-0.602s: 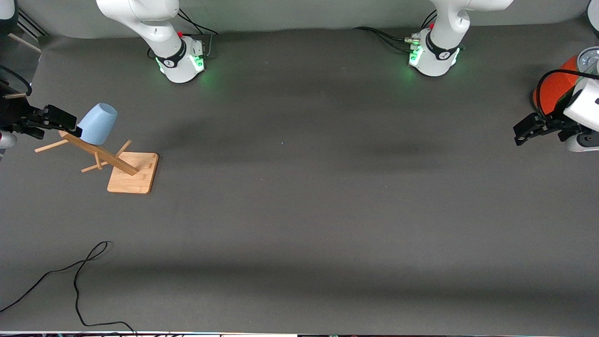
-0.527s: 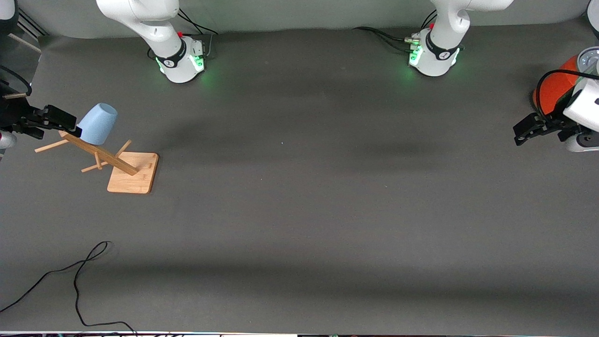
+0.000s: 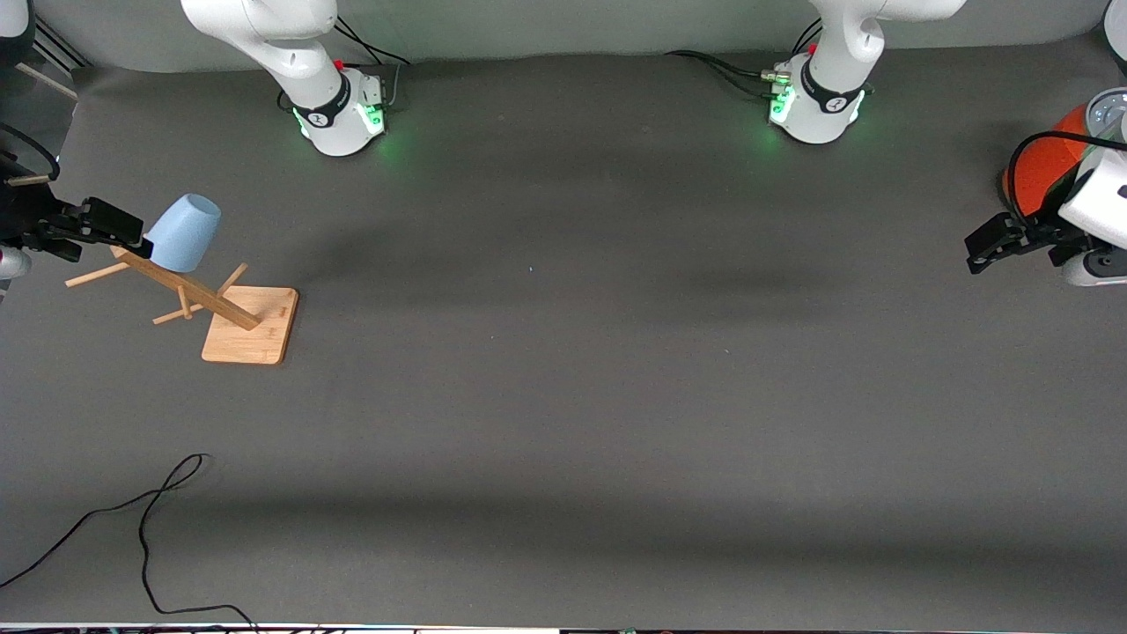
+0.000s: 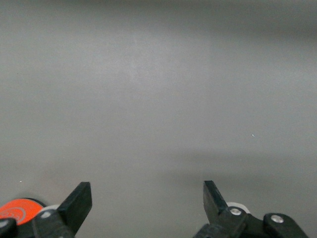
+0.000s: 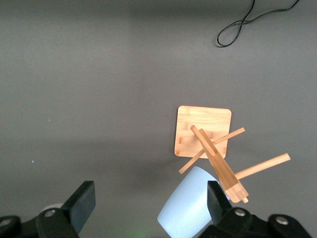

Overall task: Rotate and upright cup with both arms
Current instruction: 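Move the right gripper toward the blue cup on the wooden stand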

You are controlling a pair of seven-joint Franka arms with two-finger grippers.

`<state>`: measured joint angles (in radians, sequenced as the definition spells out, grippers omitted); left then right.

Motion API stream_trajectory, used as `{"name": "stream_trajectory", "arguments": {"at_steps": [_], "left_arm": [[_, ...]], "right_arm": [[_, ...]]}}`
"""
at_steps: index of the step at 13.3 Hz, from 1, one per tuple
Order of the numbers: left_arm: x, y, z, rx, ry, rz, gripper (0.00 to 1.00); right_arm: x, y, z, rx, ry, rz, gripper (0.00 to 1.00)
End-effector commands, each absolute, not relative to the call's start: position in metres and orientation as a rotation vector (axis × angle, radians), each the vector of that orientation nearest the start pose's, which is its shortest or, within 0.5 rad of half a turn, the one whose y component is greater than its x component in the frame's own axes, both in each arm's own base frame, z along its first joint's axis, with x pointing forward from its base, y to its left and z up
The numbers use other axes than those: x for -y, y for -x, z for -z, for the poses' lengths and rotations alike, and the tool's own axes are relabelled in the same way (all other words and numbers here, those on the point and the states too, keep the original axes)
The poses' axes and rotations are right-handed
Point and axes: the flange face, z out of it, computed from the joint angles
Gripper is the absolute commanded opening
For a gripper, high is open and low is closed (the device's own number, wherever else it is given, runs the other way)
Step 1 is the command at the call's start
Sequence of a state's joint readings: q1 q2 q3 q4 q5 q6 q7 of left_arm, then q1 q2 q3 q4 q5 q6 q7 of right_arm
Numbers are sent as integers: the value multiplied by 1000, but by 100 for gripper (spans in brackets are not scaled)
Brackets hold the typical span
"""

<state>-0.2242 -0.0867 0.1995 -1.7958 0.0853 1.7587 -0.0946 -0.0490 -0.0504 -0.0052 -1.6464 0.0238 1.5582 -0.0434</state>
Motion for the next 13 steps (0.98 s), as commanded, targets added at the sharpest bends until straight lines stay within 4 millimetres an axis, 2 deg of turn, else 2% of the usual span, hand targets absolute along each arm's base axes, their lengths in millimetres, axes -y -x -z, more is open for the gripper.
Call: {"name": "stream_trajectory", "arguments": {"at_steps": [1, 3, 7, 8, 10, 11, 12, 13], "left_arm": [[2, -534, -584, 80, 3083, 95, 100], [2, -534, -584, 80, 3083, 94, 100], [3, -534, -584, 77, 3082, 95, 100], [3, -534, -583, 78, 3084, 92, 100], [2, -533, -583, 80, 3084, 90, 100], [2, -534, -583, 80, 3084, 92, 100], [3, -534, -584, 78, 3084, 95, 100], [3, -535, -584, 78, 3084, 102, 100]], "right_arm": [[27, -486, -619, -37, 3132, 20, 100], [40, -460, -616, -78, 3124, 54, 100], [73, -465, -598, -174, 3127, -17, 100], [87, -467, -592, -234, 3134, -35, 100], [104, -466, -590, -647, 3044, -32, 100], [104, -466, -591, -796, 2983, -31, 100], [114, -465, -591, -927, 2884, -27, 100], [135, -461, -591, -1077, 2757, -33, 100]]}}
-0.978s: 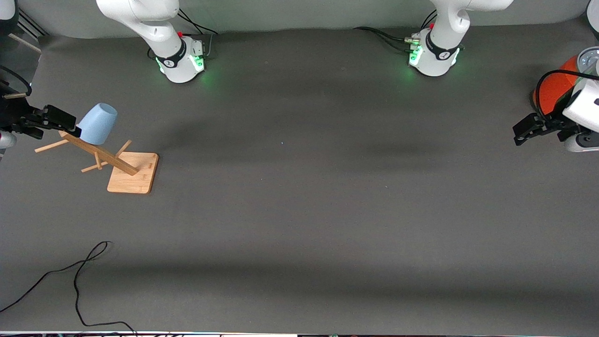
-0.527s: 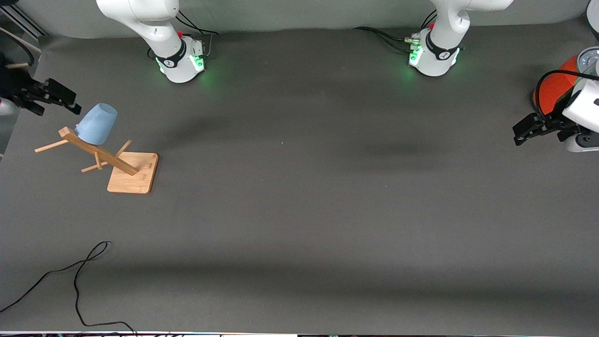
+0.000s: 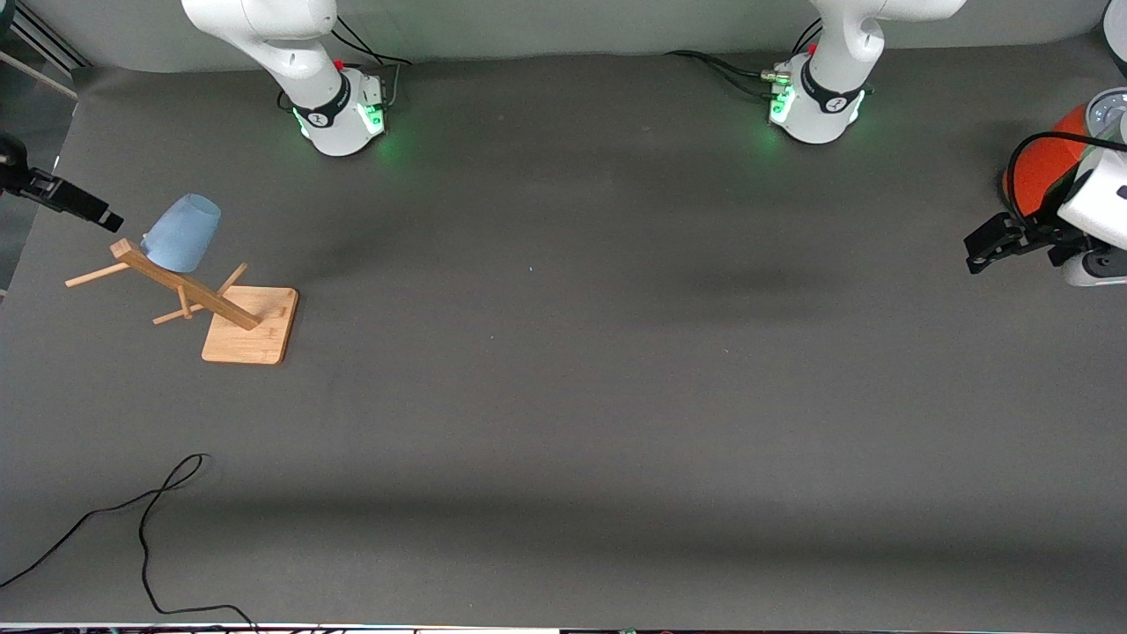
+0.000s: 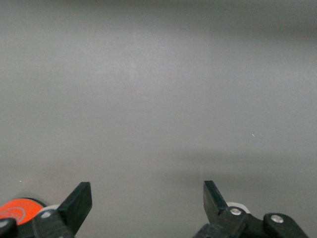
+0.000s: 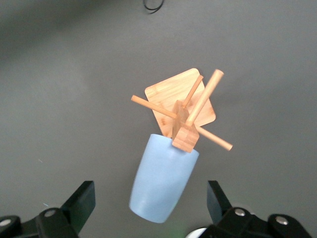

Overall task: Rotate and upright cup with both arms
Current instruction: 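Close the right gripper around the blue cup's body on the peg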

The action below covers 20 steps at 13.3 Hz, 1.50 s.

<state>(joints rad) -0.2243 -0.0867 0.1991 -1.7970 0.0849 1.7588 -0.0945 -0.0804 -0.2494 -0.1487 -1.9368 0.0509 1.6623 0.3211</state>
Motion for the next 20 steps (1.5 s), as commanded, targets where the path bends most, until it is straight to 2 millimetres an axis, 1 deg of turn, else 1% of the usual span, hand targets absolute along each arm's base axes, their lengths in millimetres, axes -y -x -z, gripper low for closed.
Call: {"name": "stream_trajectory", "arguments": {"at_steps": [1, 3, 4, 5, 6, 7, 9, 12, 15, 18, 20], "left_arm": [[3, -535, -583, 78, 3084, 99, 100], [4, -535, -583, 75, 3084, 102, 100], [4, -535, -583, 75, 3084, 99, 100], [2, -535, -583, 80, 3085, 97, 100], [2, -535, -582, 80, 3084, 95, 100], [3, -535, -583, 78, 3085, 99, 100], [3, -535, -583, 78, 3087, 102, 100], [1, -537, -581, 83, 3086, 99, 100], [-2, -543, -575, 86, 3097, 110, 100], [0, -546, -573, 81, 3097, 115, 100], [1, -546, -574, 79, 3097, 113, 100]], "right_arm": [[140, -460, -588, -1145, 2712, -45, 100], [135, -459, -577, -1230, 2680, -56, 100], [129, -456, -565, -1262, 2674, -49, 100], [121, -450, -561, -1274, 2685, -19, 100], [114, -447, -550, -1304, 2680, -18, 100], [104, -446, -543, -1314, 2685, -17, 100], [90, -446, -526, -1321, 2718, -21, 100], [88, -444, -496, -1330, 2721, -47, 100], [89, -439, -475, -1341, 2724, -92, 100], [91, -441, -468, -1344, 2752, -101, 100], [93, -441, -467, -1348, 2750, -100, 100]]}}
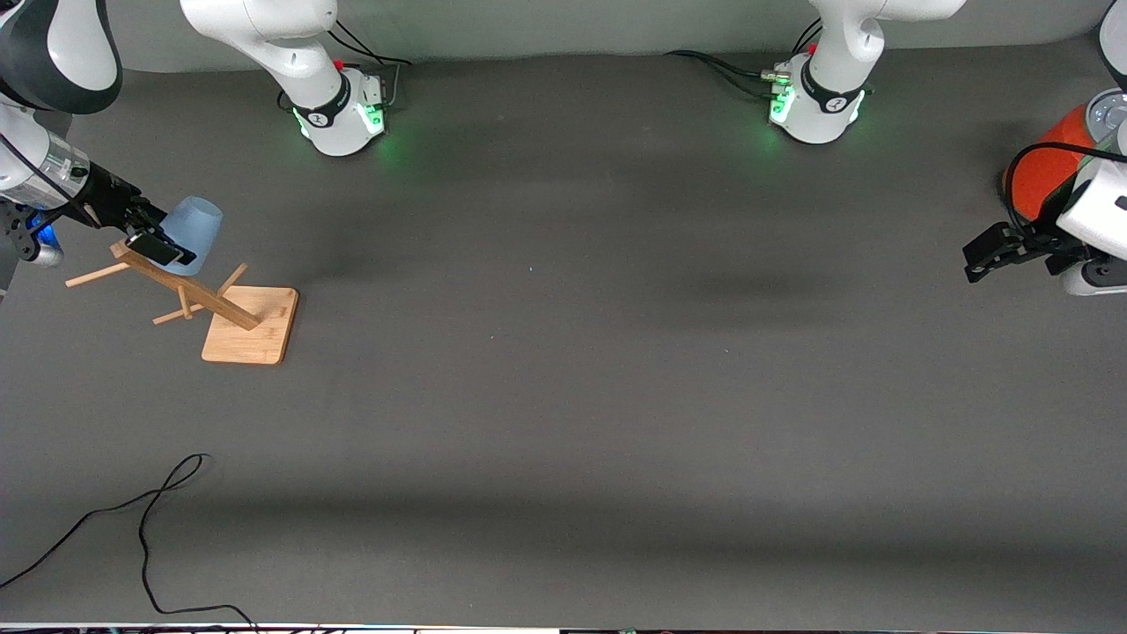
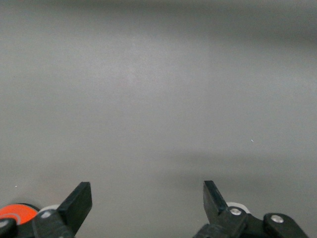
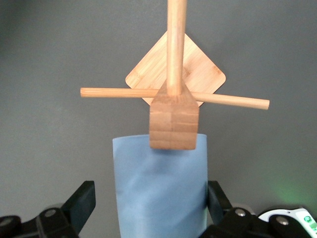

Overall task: Rotate and upright cup with both arms
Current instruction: 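Close the right gripper around the blue cup's body on the peg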

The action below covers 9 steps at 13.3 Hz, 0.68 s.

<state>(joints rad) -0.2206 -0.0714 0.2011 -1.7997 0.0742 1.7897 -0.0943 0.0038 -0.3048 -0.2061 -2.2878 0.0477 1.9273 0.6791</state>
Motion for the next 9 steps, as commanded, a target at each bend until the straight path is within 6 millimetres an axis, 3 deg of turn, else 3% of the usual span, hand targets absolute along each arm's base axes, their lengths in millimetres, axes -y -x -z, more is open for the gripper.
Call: {"name": "stream_trajectory", "arguments": {"at_steps": [1, 3, 6, 9], "left_arm": [[0, -546, -574, 81, 3097, 110, 100], [0, -545, -573, 81, 3097, 101, 100], [1, -545, -573, 79, 3097, 103, 100], [0, -545, -573, 81, 3097, 103, 100]], "right_arm": [[94, -442, -464, -1351, 2751, -109, 100], [99, -441, -461, -1364, 2746, -120, 95], [99, -441, -459, -1361, 2752, -132, 63], [99, -440, -459, -1357, 2758, -138, 51]]}}
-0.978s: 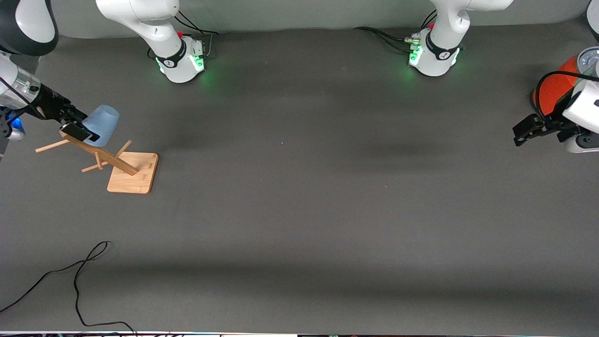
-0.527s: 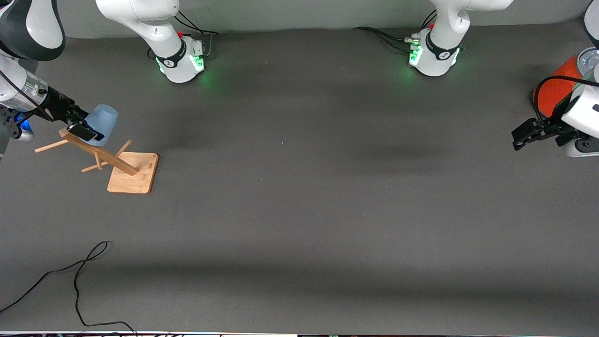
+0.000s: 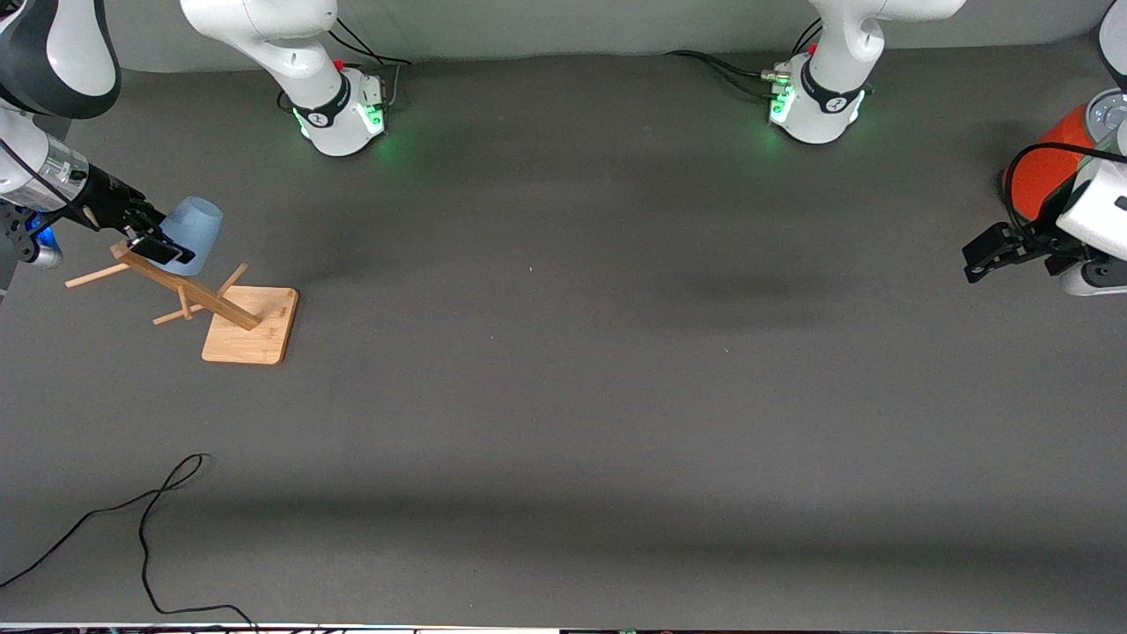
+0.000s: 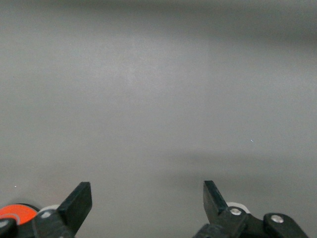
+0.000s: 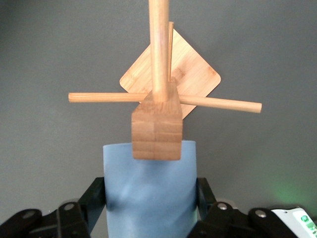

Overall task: Rotate and upright cup with both arms
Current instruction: 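Close the right gripper around the blue cup's body on the peg, then slide the blue cup off the peg with the right gripper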

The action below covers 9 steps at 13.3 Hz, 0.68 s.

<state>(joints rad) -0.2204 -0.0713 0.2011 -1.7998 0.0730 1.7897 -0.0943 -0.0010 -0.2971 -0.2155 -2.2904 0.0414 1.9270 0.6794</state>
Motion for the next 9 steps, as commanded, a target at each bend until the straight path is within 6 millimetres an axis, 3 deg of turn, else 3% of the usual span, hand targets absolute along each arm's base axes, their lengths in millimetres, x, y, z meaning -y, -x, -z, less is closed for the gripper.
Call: {"name": "stream_trajectory", "arguments": {"at_steps": [1, 4, 9], "left_arm": [[0, -545, -573, 81, 3097, 106, 100], [1, -545, -573, 79, 3097, 108, 100], [1, -546, -574, 79, 3097, 113, 100]], "right_arm": [[97, -438, -461, -1358, 2760, -148, 51], [85, -425, -484, -1385, 2745, -161, 50], [19, -399, -529, -1416, 2785, -133, 48]]}}
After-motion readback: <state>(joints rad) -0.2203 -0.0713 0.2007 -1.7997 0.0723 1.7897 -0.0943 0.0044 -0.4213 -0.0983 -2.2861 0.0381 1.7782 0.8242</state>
